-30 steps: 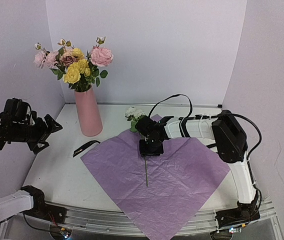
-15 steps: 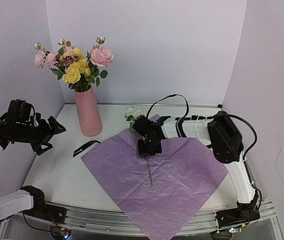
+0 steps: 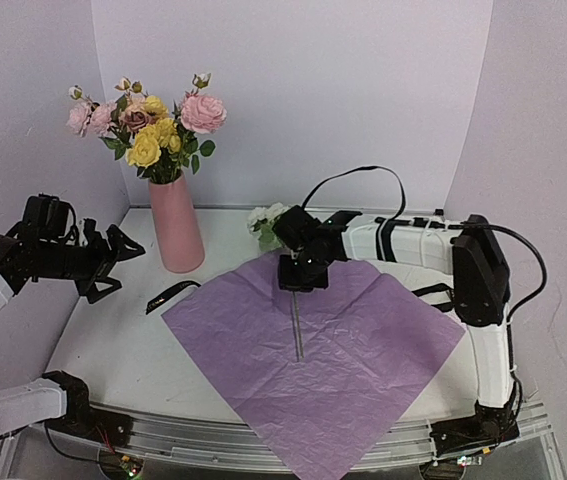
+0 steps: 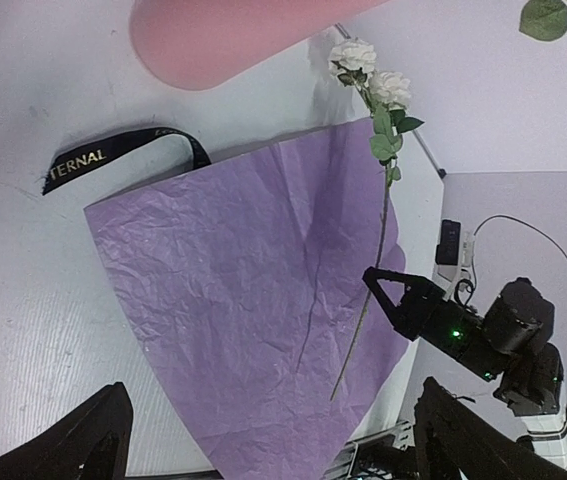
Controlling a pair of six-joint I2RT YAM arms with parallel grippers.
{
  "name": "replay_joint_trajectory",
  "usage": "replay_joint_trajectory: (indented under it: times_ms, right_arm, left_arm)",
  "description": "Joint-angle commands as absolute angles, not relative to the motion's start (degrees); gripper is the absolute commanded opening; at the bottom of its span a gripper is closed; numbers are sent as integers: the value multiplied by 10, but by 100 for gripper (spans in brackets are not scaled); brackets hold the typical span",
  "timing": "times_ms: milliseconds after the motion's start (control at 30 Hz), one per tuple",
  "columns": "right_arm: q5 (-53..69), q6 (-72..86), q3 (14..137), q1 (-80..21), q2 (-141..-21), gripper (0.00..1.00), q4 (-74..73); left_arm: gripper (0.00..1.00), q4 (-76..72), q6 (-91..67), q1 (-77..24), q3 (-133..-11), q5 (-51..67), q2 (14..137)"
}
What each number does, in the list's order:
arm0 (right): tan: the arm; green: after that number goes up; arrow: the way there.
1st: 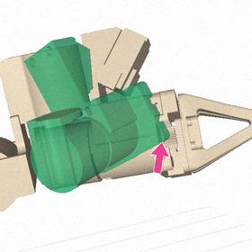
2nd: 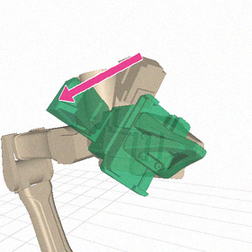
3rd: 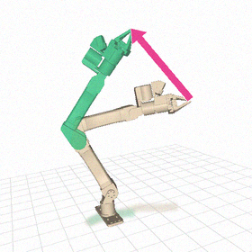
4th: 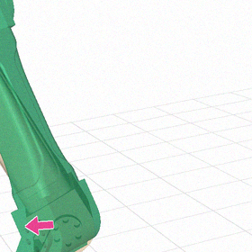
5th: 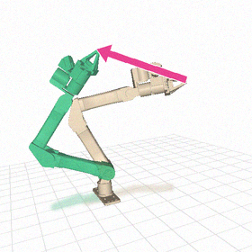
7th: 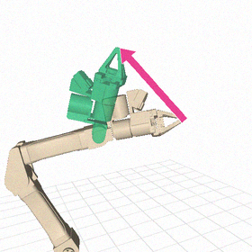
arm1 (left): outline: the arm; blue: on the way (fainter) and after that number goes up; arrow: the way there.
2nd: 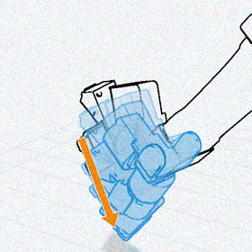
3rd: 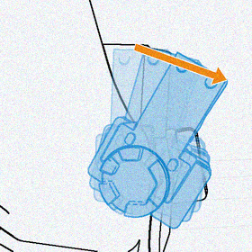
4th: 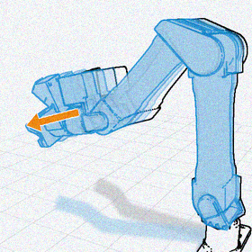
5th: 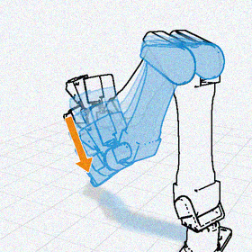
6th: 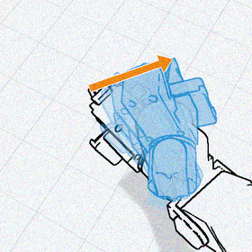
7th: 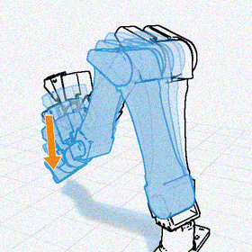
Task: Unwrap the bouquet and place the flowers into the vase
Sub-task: Pick up the fake flower from the wrapping paper.
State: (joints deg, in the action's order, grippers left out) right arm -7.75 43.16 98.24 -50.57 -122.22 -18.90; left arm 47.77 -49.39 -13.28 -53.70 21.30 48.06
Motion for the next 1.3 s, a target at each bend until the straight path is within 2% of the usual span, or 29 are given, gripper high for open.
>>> replay_joint_trajectory:
  times_ms: [0,300,467,800,1067,1267]
  right_arm:
    - [-67,452,939,-508,-1120,0,-186]
    - [-66,463,844,-511,-975,0,-146]
    - [-12,465,802,-512,-921,0,-99]
    - [-5,515,704,-524,-806,0,23]
    - [59,463,684,-529,-753,0,98]
    - [121,422,663,-529,-713,0,160]
  left_arm:
    - [99,407,-506,-131,-530,259,484]
    - [100,329,-543,-158,-540,288,530]
    - [99,282,-558,-263,-572,223,590]
    - [98,186,-571,-427,-696,150,725]
    - [95,161,-554,-476,-825,126,800]
    - [87,101,-556,-486,-854,130,808]
